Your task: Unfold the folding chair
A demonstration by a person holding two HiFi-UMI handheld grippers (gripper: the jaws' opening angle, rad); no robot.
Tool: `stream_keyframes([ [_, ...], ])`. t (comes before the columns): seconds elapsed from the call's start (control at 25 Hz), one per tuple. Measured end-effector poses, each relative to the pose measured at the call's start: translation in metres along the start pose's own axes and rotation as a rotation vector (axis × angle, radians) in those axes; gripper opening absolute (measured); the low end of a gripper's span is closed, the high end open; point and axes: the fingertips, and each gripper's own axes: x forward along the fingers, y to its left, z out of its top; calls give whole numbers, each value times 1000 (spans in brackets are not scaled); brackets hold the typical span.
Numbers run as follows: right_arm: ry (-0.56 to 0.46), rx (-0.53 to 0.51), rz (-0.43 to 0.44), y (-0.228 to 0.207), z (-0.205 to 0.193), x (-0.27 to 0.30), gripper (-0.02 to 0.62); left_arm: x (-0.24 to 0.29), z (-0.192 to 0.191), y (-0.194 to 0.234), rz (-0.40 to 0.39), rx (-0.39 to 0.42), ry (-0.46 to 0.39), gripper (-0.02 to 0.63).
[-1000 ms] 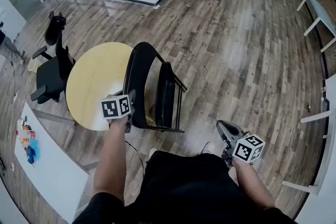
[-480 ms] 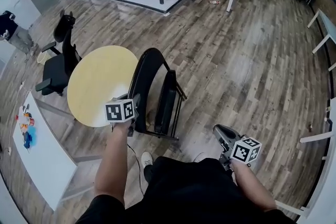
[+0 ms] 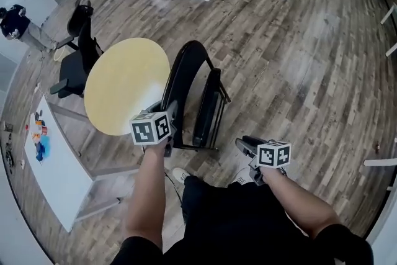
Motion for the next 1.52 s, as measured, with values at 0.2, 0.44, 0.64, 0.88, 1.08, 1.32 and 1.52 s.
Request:
stream_keyframes([
  [0.2,38,159,19,-6,-6,73,182,4,-3,-33,-16,15,4,103],
  [0.44,38,150,-105,-21,15,138,230,10,-8,-70,-71,4,22,95],
  [0.64,54,161,-228,-47,18,150,249,15,-15,-97,-113,-4,36,89],
  [0.88,135,96,-306,-66,-1,154,247,15,-18,-109,-137,-11,30,92],
  [1.08,112,58,-267,-72,-1,153,231,17,-16,-101,-137,-14,22,92],
  [1.32,89,129,-236,-89,-10,143,218,16,-18,-67,-128,-35,13,91],
  [1.52,73,210,-207,-117,-23,126,213,18,-22,-36,-142,-71,3,92],
])
